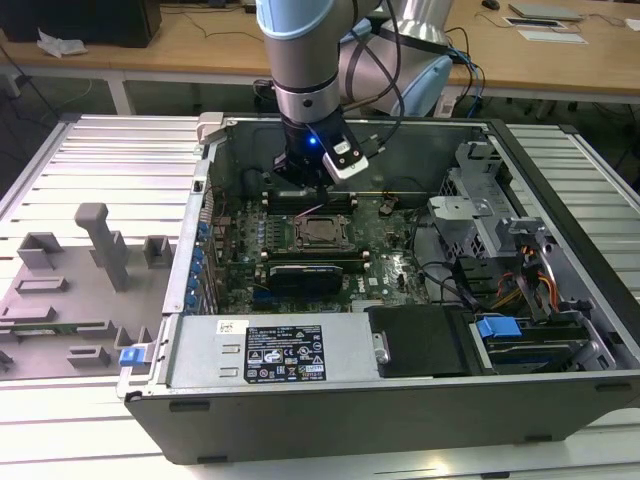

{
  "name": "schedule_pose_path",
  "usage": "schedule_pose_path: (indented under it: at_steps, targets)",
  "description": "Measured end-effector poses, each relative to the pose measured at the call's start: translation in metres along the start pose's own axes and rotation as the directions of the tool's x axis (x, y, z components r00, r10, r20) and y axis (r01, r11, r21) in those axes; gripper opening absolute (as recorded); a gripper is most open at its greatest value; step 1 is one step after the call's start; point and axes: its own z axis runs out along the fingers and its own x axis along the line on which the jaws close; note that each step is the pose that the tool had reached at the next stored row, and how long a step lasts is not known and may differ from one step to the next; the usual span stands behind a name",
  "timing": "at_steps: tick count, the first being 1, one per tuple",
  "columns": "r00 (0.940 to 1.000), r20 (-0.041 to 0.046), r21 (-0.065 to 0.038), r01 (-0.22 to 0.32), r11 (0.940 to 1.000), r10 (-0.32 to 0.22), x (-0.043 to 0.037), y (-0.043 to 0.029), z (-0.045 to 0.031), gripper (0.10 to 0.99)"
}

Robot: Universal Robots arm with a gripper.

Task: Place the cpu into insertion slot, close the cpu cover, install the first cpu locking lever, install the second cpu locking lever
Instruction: 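Install the first cpu locking lever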

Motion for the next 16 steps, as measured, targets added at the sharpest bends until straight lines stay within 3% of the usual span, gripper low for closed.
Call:
schedule_pose_path:
  at_steps: [3, 6, 10, 12, 14, 15, 16]
  targets:
    - [1.0000, 0.0005, 0.001, -0.003, 1.0000, 0.003, 0.0000, 0.0000, 0.0001, 0.106]
    - [0.9991, 0.0110, 0.022, -0.042, 0.9989, 0.042, 0.0003, -0.0002, 0.0016, 0.106]
    - [0.9980, 0.0199, 0.026, -0.061, 0.9978, 0.061, 0.0010, -0.0002, 0.0020, 0.106]
    - [0.9975, 0.0362, 0.025, -0.061, 0.9978, 0.060, 0.0017, -0.0001, 0.0025, 0.106]
    - [0.9965, 0.0619, 0.023, -0.057, 0.9981, 0.056, 0.0036, 0.0000, 0.0029, 0.106]
    - [0.9954, 0.0803, 0.021, -0.055, 0.9983, 0.053, 0.0064, 0.0004, 0.0034, 0.106]
    - [0.9949, 0.0864, 0.021, -0.054, 0.9983, 0.052, 0.0078, 0.0010, 0.0037, 0.106]
